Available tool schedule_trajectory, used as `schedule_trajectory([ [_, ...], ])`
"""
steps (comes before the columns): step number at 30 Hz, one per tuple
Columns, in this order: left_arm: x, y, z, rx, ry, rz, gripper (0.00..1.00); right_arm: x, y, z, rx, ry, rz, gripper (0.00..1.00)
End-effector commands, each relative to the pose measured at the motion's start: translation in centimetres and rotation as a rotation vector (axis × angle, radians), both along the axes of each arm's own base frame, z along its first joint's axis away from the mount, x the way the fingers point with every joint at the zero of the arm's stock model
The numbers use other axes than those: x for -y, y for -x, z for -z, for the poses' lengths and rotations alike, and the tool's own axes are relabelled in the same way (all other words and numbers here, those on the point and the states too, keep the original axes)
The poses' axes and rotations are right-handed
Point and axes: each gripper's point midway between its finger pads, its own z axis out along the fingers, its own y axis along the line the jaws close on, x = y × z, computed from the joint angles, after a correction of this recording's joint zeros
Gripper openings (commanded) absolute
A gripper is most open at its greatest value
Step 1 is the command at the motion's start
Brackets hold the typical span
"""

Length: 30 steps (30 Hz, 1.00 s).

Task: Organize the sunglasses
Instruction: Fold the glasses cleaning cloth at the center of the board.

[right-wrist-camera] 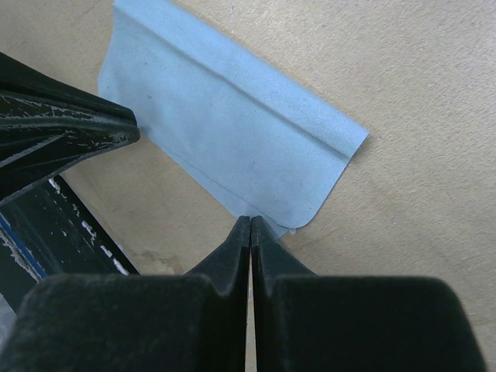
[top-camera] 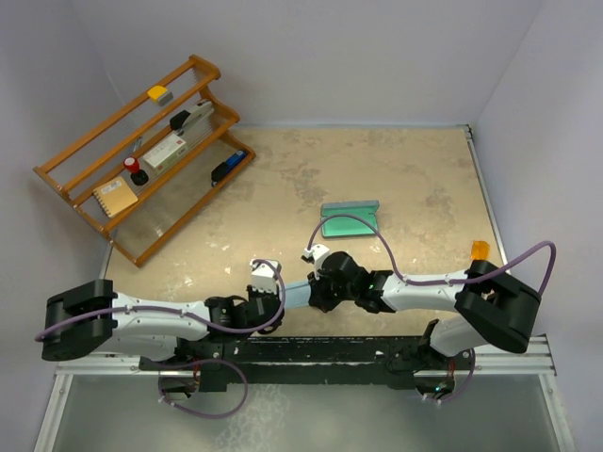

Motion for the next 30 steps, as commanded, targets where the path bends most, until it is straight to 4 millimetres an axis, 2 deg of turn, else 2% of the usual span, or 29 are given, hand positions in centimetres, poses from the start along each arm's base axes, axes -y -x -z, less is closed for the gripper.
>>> schedule_trajectory([
  [1, -0.4, 0.3, 0.5, -0.014, -0.01, -0.02, 0.0, 0.2, -0.1, 0.3, 0.008, 0.031, -0.001, 0.0],
  [11, -1.2, 0.3, 1.7, -0.029, -0.082, -0.052, 0.0, 0.1, 0.0, 0.2, 0.003, 0.028, -0.004, 0.0],
  [30, -3.2, 0.3, 1.6, -0.028, -0.099, -0.113, 0.0, 0.4, 0.0, 0.6, 0.002, 0.049, -0.012, 0.0],
])
